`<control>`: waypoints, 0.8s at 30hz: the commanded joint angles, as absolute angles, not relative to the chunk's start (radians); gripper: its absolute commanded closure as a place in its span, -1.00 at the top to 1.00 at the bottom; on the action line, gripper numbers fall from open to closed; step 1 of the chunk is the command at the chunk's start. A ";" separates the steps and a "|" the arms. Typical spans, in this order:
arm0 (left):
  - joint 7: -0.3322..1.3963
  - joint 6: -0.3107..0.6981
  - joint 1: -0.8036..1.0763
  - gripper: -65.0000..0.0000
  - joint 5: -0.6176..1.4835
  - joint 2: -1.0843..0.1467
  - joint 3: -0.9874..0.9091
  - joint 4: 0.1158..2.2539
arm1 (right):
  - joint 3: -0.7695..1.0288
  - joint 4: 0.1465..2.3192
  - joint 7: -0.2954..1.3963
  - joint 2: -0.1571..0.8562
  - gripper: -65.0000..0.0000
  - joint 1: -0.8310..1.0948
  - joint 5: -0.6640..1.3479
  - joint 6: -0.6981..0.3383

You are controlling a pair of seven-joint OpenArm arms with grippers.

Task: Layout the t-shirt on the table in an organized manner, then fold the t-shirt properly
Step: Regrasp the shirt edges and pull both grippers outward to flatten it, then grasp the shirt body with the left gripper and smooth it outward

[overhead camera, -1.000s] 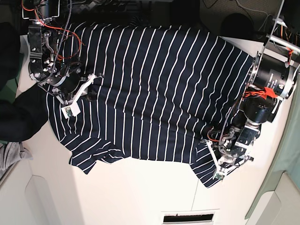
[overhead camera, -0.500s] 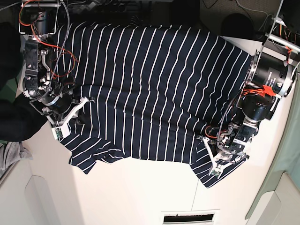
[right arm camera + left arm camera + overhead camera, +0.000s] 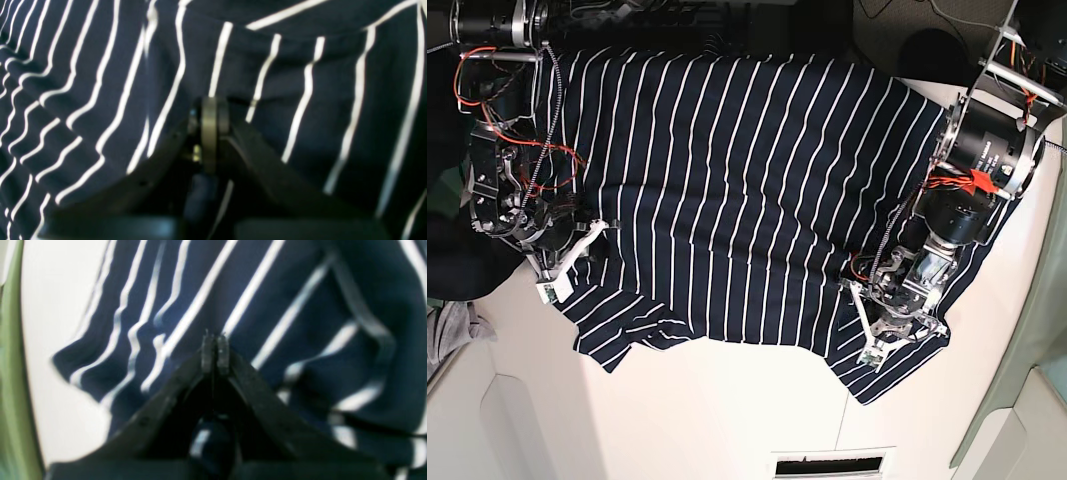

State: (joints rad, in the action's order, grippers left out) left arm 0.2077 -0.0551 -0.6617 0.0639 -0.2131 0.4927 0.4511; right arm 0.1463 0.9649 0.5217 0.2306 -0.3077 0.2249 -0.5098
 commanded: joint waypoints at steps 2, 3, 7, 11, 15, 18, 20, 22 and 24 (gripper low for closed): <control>0.191 -0.067 -0.715 -1.00 0.059 -0.228 0.492 0.463 | 0.149 0.974 0.555 0.277 -1.00 -0.318 0.237 -0.503; 0.191 -0.066 -0.721 -1.00 0.059 -0.232 0.492 0.463 | 0.149 0.974 0.565 0.290 -1.00 -0.318 0.252 -0.501; 0.191 -0.067 -0.737 -1.00 0.058 -0.235 0.492 0.463 | 0.149 0.974 0.614 0.324 -1.00 -0.318 0.288 -0.501; 0.192 -0.059 -0.734 -1.00 0.058 -0.233 0.492 0.463 | 0.149 0.974 0.633 0.352 -1.00 -0.318 0.297 -0.500; 0.207 -0.059 -0.734 -1.00 0.057 -0.234 0.492 0.463 | 0.149 0.975 0.626 0.380 -1.00 -0.319 0.336 -0.494; 0.236 -0.060 -0.734 -1.00 0.042 -0.246 0.492 0.463 | 0.154 0.975 0.631 0.395 -1.00 -0.318 0.334 -0.476; 0.244 -0.060 -0.733 -1.00 0.042 -0.263 0.492 0.463 | 0.160 0.975 0.630 0.403 -1.00 -0.319 0.330 -0.460; 0.245 -0.060 -0.734 -1.00 0.042 -0.282 0.492 0.463 | 0.165 0.975 0.629 0.411 -1.00 -0.325 0.333 -0.456; 0.245 -0.060 -0.737 -1.00 0.040 -0.301 0.492 0.464 | 0.165 0.979 0.625 0.419 -1.00 -0.330 0.355 -0.456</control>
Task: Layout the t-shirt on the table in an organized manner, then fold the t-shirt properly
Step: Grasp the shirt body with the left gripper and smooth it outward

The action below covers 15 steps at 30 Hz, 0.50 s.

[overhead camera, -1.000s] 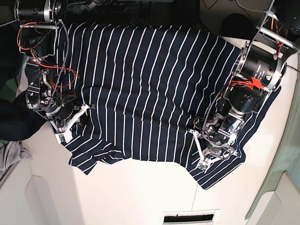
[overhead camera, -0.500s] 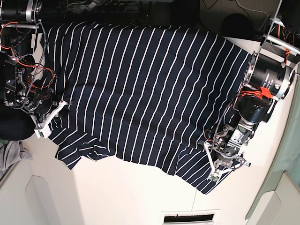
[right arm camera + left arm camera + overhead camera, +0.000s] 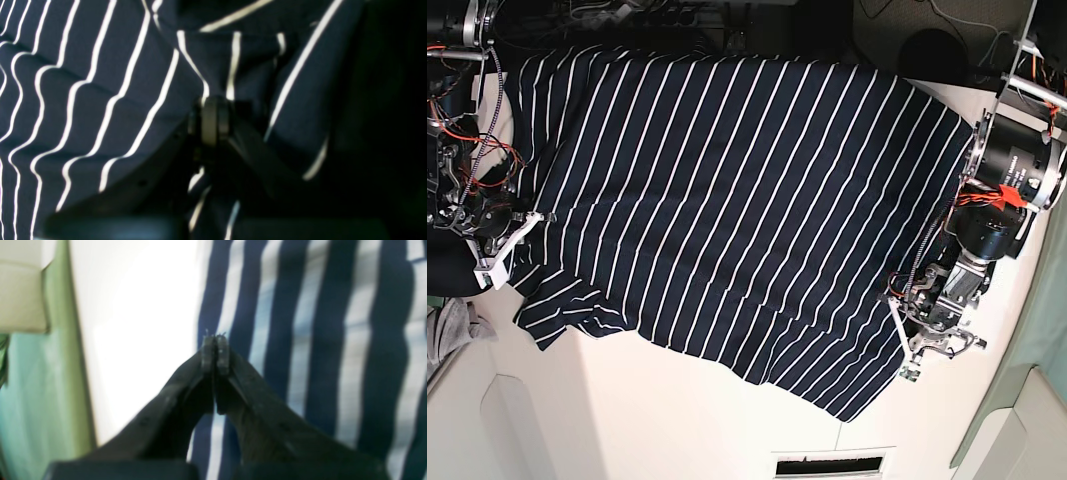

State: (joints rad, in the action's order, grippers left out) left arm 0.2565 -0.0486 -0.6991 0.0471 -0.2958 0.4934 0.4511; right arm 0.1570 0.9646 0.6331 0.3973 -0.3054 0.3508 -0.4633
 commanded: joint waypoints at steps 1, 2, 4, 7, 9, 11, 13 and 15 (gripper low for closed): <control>0.250 -0.060 -0.738 -1.00 0.040 -0.310 0.492 0.466 | 0.165 0.984 0.620 0.421 -1.00 -0.332 0.371 -0.456; 0.257 -0.059 -0.737 -1.00 0.040 -0.317 0.492 0.473 | 0.167 0.994 0.614 0.422 -1.00 -0.332 0.385 -0.457; 0.292 -0.059 -0.734 -1.00 0.041 -0.325 0.492 0.497 | 0.171 1.019 0.606 0.424 -1.00 -0.331 0.405 -0.461; 0.332 -0.001 -0.705 -1.00 0.040 -0.339 0.492 0.572 | 0.171 1.082 0.608 0.424 -1.00 -0.315 0.411 -0.460; 0.334 0.012 -0.659 -1.00 0.040 -0.359 0.492 0.656 | 0.171 1.140 0.626 0.424 -1.00 -0.288 0.413 -0.459; 0.341 0.008 -0.596 -1.00 0.040 -0.389 0.492 0.762 | 0.171 1.213 0.682 0.423 -1.00 -0.250 0.428 -0.453; 0.345 0.008 -0.521 -1.00 0.041 -0.422 0.492 0.874 | 0.171 1.286 0.756 0.424 -1.00 -0.205 0.451 -0.437; 0.344 0.009 -0.445 -1.00 0.042 -0.453 0.492 0.983 | 0.171 1.352 0.809 0.424 -1.00 -0.158 0.471 -0.434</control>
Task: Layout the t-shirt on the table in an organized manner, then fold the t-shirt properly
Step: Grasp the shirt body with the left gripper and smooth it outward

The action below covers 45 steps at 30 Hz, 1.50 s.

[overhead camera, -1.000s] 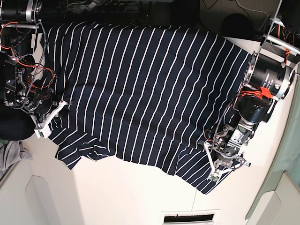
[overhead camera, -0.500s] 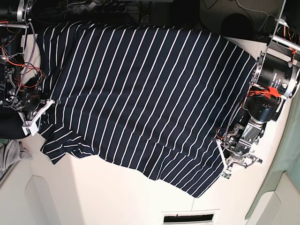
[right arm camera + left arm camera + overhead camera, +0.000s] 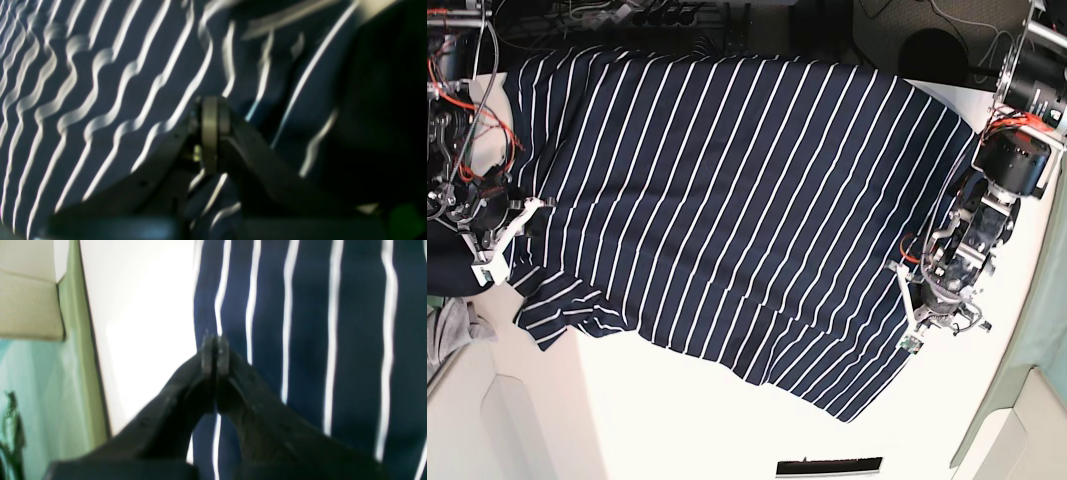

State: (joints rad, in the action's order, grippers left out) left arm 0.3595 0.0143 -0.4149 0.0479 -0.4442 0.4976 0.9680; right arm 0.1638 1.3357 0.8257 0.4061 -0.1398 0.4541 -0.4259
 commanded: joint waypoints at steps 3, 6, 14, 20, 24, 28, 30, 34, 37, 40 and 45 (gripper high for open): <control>0.340 0.009 -0.347 -1.00 0.090 -0.497 0.491 1.141 | 0.185 1.448 0.834 0.424 -1.00 -0.080 0.495 -0.434; 0.341 0.013 -0.281 -1.00 0.135 -0.526 0.491 1.249 | 0.199 1.507 0.816 0.422 -1.00 -0.002 0.513 -0.434; 0.300 0.094 -0.265 -1.00 0.143 -0.525 0.490 1.158 | 0.198 1.439 0.714 0.332 -1.00 0.064 0.443 -0.433; 0.383 0.175 -0.328 -1.00 0.156 -0.460 0.490 0.929 | 0.194 1.142 0.625 0.324 -1.00 -0.082 0.415 -0.434; 0.379 0.160 -0.330 -1.00 0.157 -0.469 0.490 0.881 | 0.178 0.990 0.625 0.318 -1.00 -0.205 0.418 -0.435; 0.369 0.091 -0.353 -1.00 0.157 -0.471 0.490 0.882 | 0.148 0.910 0.624 0.307 -1.00 -0.329 0.418 -0.445; 0.367 0.090 -0.371 -1.00 0.157 -0.471 0.490 0.883 | 0.134 0.889 0.624 0.297 -1.00 -0.381 0.406 -0.443; 0.366 0.089 -0.410 -1.00 0.157 -0.471 0.490 0.882 | 0.121 0.843 0.611 0.262 -1.00 -0.467 0.360 -0.432; 0.372 0.090 -0.443 -1.00 0.157 -0.468 0.490 0.882 | 0.121 0.818 0.602 0.235 -1.00 -0.510 0.348 -0.430; 0.446 0.091 -0.477 -1.00 0.157 -0.463 0.490 0.884 | 0.121 0.831 0.614 0.223 -1.00 -0.523 0.381 -0.447; 0.460 0.090 -0.466 -1.00 0.166 -0.493 0.490 0.952 | 0.142 0.946 0.747 0.242 -1.00 -0.494 0.434 -0.454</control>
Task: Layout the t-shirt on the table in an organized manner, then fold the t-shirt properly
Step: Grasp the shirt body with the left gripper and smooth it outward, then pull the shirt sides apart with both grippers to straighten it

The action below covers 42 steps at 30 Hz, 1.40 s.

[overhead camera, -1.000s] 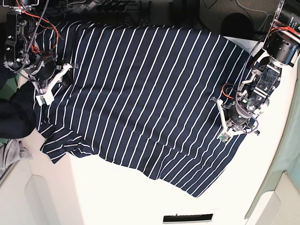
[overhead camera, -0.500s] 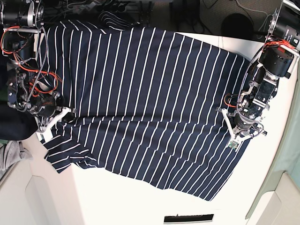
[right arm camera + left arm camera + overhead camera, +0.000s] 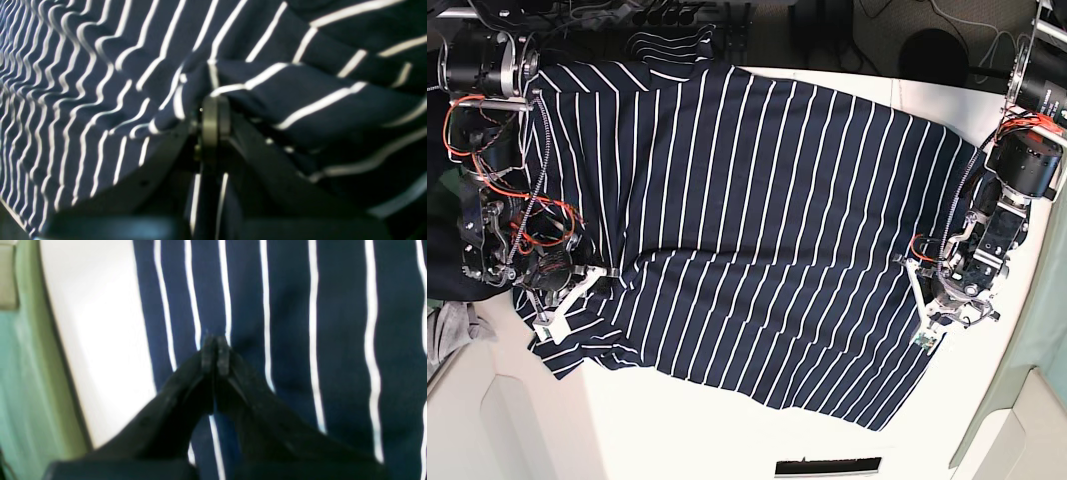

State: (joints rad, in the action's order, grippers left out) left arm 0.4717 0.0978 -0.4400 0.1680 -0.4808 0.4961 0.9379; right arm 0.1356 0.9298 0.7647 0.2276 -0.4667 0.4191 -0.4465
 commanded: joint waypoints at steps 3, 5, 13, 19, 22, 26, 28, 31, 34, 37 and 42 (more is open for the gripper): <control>0.461 0.091 -0.426 -1.00 0.204 -0.531 0.490 1.033 | 0.173 1.103 0.790 0.255 -1.00 -0.416 0.465 -0.453; 0.461 0.091 -0.389 -1.00 0.213 -0.556 0.490 1.091 | 0.197 1.219 0.829 0.254 -1.00 -0.353 0.471 -0.453; 0.460 0.157 -0.272 -1.00 0.234 -0.581 0.490 1.183 | 0.199 1.344 0.865 0.272 -1.00 -0.113 0.527 -0.453; 0.406 0.159 -0.212 -1.00 0.236 -0.579 0.490 1.175 | 0.202 1.343 0.665 0.271 -1.00 0.010 0.451 -0.464; 0.409 0.158 -0.204 -1.00 0.235 -0.565 0.490 1.143 | 0.201 1.316 0.628 0.267 -1.00 0.007 0.408 -0.455; 0.408 0.127 -0.205 -1.00 0.235 -0.557 0.490 1.074 | 0.200 1.234 0.628 0.262 -1.00 -0.049 0.400 -0.448; 0.408 0.083 -0.205 -1.00 0.226 -0.558 0.489 1.050 | 0.200 1.166 0.625 0.263 -1.00 -0.097 0.400 -0.449; 0.408 0.060 -0.214 -1.00 0.202 -0.557 0.489 1.023 | 0.200 1.037 0.624 0.262 -1.00 -0.197 0.400 -0.455; 0.408 0.060 -0.219 -1.00 0.194 -0.558 0.480 1.015 | 0.200 0.921 0.621 0.250 -1.00 -0.299 0.400 -0.477; 0.408 0.060 -0.220 -1.00 0.194 -0.556 0.437 1.015 | 0.200 0.846 0.621 0.215 -1.00 -0.386 0.399 -0.487; 0.424 0.058 -0.234 -1.00 0.194 -0.557 0.324 1.015 | 0.193 0.814 0.620 0.133 -1.00 -0.479 0.337 -0.486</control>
State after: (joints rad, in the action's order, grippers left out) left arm 0.4091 0.0605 -0.2173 0.1978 -0.5404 0.3294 1.0103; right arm 0.1951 0.8028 0.6308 0.1303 -0.4538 0.3229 -0.4808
